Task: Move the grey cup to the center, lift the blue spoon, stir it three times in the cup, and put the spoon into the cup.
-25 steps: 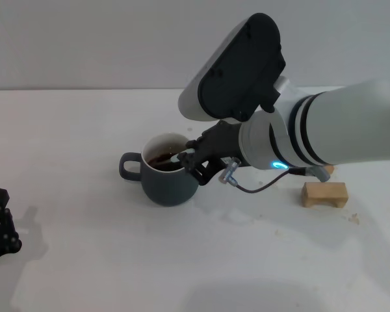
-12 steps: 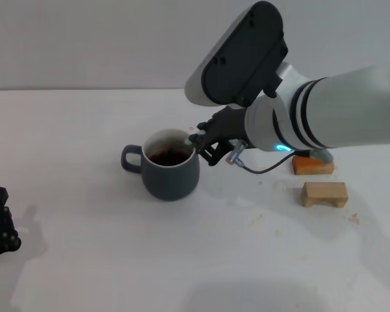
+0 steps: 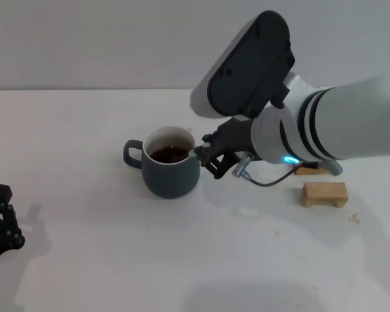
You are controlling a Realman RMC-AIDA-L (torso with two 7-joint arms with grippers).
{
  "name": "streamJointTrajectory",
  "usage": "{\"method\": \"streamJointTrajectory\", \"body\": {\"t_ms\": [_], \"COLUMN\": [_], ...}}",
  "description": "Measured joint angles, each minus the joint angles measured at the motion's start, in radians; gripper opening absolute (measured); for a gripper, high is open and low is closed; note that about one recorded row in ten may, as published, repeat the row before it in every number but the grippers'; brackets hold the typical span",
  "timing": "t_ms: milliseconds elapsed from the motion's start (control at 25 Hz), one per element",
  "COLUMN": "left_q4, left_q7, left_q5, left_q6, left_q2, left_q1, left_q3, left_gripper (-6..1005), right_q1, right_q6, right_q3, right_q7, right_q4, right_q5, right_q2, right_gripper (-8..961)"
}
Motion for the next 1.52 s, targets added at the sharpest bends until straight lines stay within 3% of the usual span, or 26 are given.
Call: {"method": "streamJointTrajectory", "body": {"t_ms": [360, 560, 720, 1080, 1120, 1200, 1240, 1280, 1320, 1400, 1440, 1480, 1520], "left_q4": [-0.008, -0.008, -0.008, -0.007, -0.007, -0.008, -0.008, -0.007, -0.007, -0.008, -0.008, -0.007, -0.007], "left_q7": [0.000, 0.000, 0.000, 0.000, 0.000, 0.000, 0.000, 0.000, 0.000, 0.001, 0.001, 0.001, 0.001], "left_q5": [0.002, 0.002, 0.002, 0.002, 0.002, 0.002, 0.002, 0.002, 0.002, 0.002, 0.002, 0.002, 0.002], "left_q6": [0.004, 0.006, 0.011, 0.013, 0.013, 0.013, 0.013, 0.013, 0.013, 0.013, 0.013, 0.013, 0.013], "left_q2": [0.000, 0.000, 0.000, 0.000, 0.000, 0.000, 0.000, 0.000, 0.000, 0.000, 0.000, 0.000, 0.000], "left_q1": [0.004, 0.010, 0.014, 0.019, 0.019, 0.019, 0.019, 0.019, 0.019, 0.020, 0.020, 0.020, 0.020], "left_q3": [0.001, 0.009, 0.011, 0.011, 0.011, 0.011, 0.011, 0.011, 0.011, 0.011, 0.011, 0.011, 0.011], "left_gripper": [-2, -2, -2, -3, -3, -3, -3, -3, -3, -3, -3, -3, -3], "right_q1": [0.005, 0.011, 0.010, -0.061, -0.061, -0.140, -0.140, -0.235, -0.235, -0.419, -0.419, -0.556, -0.556], "right_q6": [-0.020, -0.129, -0.137, -0.191, -0.191, -0.285, -0.285, -0.414, -0.414, -0.722, -0.722, -0.988, -0.988], "right_q3": [-0.026, -0.026, -0.026, -0.014, -0.014, -0.012, -0.012, -0.012, -0.012, -0.020, -0.020, -0.022, -0.022], "right_q7": [0.005, 0.006, 0.007, 0.009, 0.009, 0.008, 0.008, 0.006, 0.006, -0.009, -0.009, -0.028, -0.028], "right_q4": [-0.003, -0.060, -0.067, -0.030, -0.030, 0.019, 0.019, 0.057, 0.057, 0.086, 0.086, 0.069, 0.069], "right_q5": [0.012, 0.014, 0.015, 0.005, 0.005, -0.060, -0.060, -0.129, -0.129, -0.193, -0.193, -0.199, -0.199], "right_q2": [0.002, 0.002, 0.002, 0.000, 0.000, -0.003, -0.003, -0.004, -0.004, -0.005, -0.005, -0.006, -0.006], "right_gripper": [205, 205, 206, 208, 242, 310, 344, 378, 374, 371, 371, 371, 371]}}
